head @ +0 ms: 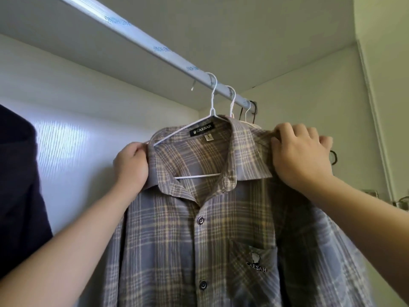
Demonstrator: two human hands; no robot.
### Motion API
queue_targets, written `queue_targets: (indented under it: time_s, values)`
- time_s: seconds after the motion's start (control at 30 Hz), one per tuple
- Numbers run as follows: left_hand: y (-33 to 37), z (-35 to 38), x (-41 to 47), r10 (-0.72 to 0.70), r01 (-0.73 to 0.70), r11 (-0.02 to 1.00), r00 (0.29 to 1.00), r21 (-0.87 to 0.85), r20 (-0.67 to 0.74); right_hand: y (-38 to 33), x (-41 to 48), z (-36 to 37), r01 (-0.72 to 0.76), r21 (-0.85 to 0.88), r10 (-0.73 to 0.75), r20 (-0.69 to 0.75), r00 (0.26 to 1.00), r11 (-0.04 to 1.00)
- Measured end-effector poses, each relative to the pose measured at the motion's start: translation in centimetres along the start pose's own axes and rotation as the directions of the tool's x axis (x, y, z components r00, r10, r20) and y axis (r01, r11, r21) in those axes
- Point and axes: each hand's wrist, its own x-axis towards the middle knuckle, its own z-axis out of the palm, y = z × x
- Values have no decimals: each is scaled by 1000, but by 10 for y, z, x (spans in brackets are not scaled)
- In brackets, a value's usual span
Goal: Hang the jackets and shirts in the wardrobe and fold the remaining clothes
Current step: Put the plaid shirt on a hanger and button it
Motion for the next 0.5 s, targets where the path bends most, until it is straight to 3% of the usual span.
queue_targets:
  time_s: [0.13,0.5]
  values:
    - [-16,-2,-2,20,-18,999,999,43,-27,10,-9,-3,-76,-18,76,-5,997,997]
    - [-18,-9,-3,240,-234,961,970,145,-29,36,-22,-10,-158,273,129,120,984,949]
